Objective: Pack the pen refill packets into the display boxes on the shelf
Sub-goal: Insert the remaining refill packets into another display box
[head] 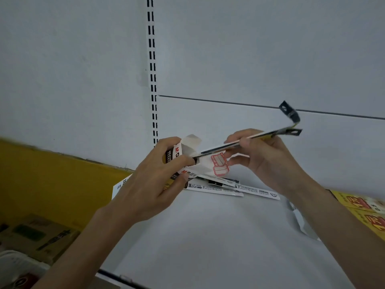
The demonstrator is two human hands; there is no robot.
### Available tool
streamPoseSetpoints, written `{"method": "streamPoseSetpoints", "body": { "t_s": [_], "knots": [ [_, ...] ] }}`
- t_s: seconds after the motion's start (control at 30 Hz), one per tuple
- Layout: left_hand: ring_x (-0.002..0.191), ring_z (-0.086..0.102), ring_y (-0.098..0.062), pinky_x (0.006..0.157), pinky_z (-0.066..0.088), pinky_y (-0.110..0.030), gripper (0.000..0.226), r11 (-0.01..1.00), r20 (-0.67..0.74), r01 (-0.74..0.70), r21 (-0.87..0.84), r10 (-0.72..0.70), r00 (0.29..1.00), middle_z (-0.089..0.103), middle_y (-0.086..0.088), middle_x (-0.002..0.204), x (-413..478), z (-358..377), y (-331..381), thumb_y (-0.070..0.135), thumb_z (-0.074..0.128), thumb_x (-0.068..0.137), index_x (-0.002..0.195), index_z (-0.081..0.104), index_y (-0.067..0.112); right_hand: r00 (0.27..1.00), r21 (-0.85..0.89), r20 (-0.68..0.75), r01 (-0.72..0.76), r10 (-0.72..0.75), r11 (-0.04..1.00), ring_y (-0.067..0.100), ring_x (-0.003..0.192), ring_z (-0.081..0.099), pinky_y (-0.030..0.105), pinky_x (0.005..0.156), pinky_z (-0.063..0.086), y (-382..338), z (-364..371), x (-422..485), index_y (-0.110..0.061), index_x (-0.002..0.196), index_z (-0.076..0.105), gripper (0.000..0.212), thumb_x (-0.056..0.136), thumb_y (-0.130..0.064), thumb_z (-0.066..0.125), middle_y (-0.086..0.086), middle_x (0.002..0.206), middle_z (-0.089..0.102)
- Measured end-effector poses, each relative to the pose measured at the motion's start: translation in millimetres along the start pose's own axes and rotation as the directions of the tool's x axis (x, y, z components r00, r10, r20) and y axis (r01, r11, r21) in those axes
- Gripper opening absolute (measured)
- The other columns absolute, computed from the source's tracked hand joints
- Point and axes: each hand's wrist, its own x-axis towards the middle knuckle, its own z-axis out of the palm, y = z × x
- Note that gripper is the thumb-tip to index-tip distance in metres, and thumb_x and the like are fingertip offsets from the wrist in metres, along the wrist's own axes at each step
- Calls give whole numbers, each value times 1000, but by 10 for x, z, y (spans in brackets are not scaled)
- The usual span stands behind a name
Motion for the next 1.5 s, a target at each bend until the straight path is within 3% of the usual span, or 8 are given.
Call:
{"method": "streamPoseSetpoints", "body": {
  "t_s": [0.23,0.4,0.73,0.83,0.93,1.13,1.4,1.5],
  "knots": [
    [100,50,-21,67,50,-26,21,1000,33,-19,-8,19,999,39,-2,125,-3,45,50,36,38,87,105,48,34,977,-369,44,-176,207,912,26,71,43,35,60,38,142,236,27,-18,103,69,33,71,-11,68,19,82,53],
    [101,45,-12,68,47,-18,23,1000,-28,3,1,-3,1000,34,3,124,6,1,9,35,39,87,108,48,30,991,-126,-86,-113,102,986,19,58,52,24,50,43,24,163,9,-15,106,63,38,69,-11,67,3,72,60],
    [96,45,-9,68,46,-22,30,1000,23,-24,-3,24,999,38,3,124,28,81,42,35,39,87,117,45,36,994,-319,-99,-82,52,944,11,47,47,28,49,35,132,227,31,-10,86,69,18,77,5,65,-7,56,59],
    [99,47,-8,73,49,-28,44,998,17,-20,-62,21,1000,43,5,124,42,63,48,37,44,84,128,37,37,994,-326,-106,-70,37,943,13,57,52,28,53,41,127,179,35,-21,104,61,41,70,-2,74,-5,81,66],
    [106,43,9,80,42,-6,68,983,-13,58,-172,-61,998,39,22,120,46,57,60,42,59,75,134,26,39,983,-346,-154,40,-99,937,14,61,55,24,54,46,60,67,68,-29,98,62,40,68,-5,73,-2,89,65],
    [97,51,-3,81,39,-5,57,998,-175,36,-47,-44,984,56,-2,114,74,143,-10,48,64,69,108,60,7,994,-562,-108,-54,-8,825,17,50,55,28,45,47,132,211,33,-22,66,62,27,78,2,67,3,73,64],
    [72,56,-3,55,46,-16,57,975,-61,201,-97,-207,976,58,20,77,49,118,-106,65,52,68,113,51,30,993,-627,-114,-66,-8,776,14,76,59,28,68,55,200,40,76,-29,94,67,22,81,-11,68,-8,93,63],
    [66,54,0,47,39,-15,64,959,-65,274,-67,-278,958,56,17,68,63,44,-169,68,50,66,117,49,30,981,-833,-194,-159,-11,529,8,87,59,15,74,46,349,-296,75,-21,101,64,27,79,-7,67,-3,101,66]
  ]
}}
